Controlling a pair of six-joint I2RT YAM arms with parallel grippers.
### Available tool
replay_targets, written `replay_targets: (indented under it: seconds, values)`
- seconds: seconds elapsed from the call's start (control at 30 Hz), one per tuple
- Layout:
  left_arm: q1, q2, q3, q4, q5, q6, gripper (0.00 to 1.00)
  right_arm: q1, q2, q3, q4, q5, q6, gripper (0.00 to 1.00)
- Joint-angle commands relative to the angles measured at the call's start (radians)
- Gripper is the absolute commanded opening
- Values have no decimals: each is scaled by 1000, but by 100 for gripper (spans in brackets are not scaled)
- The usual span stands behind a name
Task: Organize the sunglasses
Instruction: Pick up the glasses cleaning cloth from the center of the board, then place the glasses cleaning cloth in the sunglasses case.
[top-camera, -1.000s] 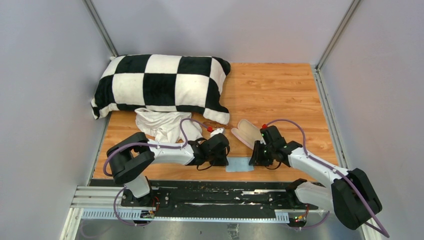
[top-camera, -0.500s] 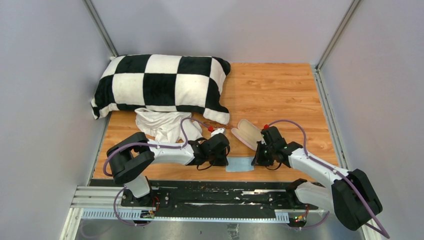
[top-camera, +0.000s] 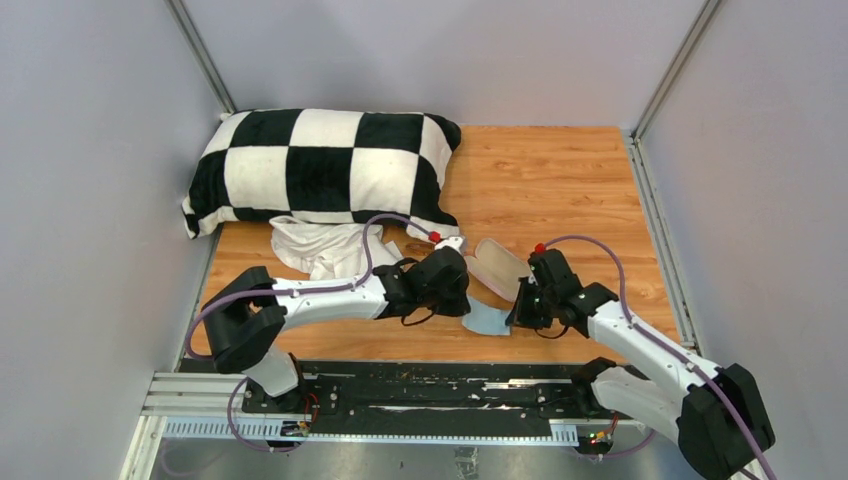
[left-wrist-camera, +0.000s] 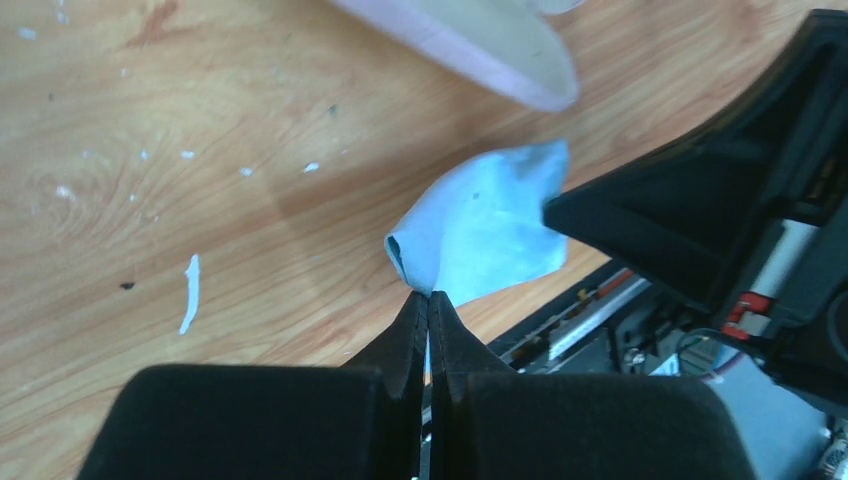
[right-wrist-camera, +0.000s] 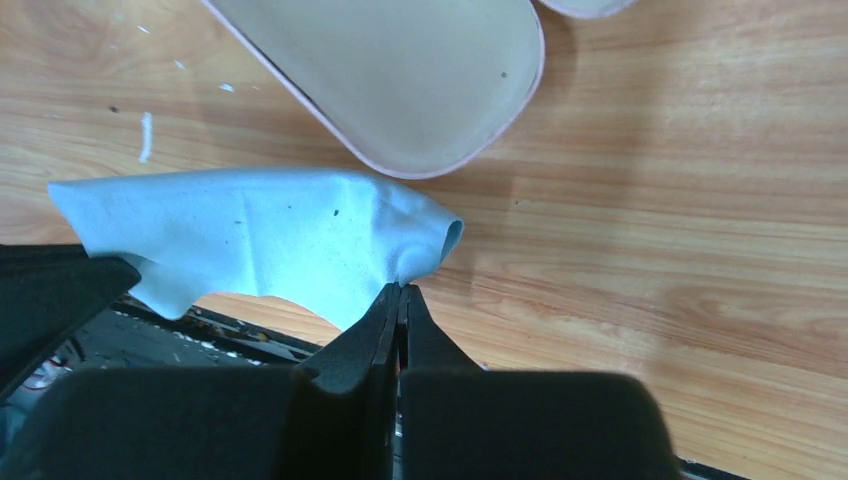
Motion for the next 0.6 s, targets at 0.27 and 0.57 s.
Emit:
replay_targets:
  seconds: [0.27, 0.57]
  values:
    - [135, 83, 325, -178, 137, 217, 0, -10, 12, 227, -85, 181, 18, 0]
    - [248, 347, 618, -281, 275, 342, 0, -48, 220, 318, -35, 211, -37, 0]
